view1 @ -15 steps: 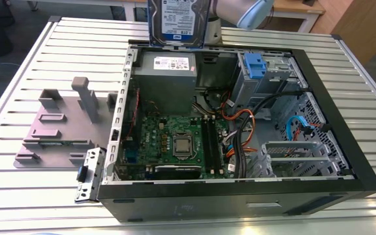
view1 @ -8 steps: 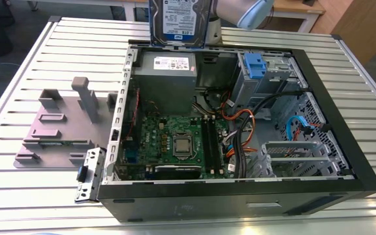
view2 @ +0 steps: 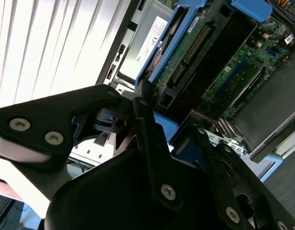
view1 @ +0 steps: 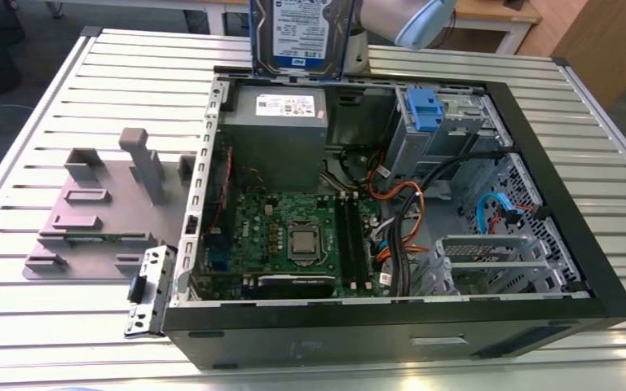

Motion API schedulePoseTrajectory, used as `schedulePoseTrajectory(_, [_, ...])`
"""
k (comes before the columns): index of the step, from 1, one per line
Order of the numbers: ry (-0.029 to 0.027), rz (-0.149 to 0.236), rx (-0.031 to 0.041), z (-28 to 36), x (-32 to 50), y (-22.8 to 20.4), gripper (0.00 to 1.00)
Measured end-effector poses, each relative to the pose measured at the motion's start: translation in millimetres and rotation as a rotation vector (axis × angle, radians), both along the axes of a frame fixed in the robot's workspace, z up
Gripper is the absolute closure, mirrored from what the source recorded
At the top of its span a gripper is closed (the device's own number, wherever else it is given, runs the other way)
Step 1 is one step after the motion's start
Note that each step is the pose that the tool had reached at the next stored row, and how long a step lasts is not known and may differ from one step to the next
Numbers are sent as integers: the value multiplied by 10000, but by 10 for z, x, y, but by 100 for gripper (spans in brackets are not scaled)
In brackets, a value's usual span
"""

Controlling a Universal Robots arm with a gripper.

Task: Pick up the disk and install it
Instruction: 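Pick up the disk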

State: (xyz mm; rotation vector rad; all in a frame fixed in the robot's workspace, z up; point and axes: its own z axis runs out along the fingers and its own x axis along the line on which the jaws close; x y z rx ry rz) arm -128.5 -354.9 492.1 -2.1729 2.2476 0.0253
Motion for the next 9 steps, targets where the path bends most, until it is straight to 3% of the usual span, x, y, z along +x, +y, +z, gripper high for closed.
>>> schedulePoseTrajectory(9, [0, 0, 0, -1, 55, 0, 64])
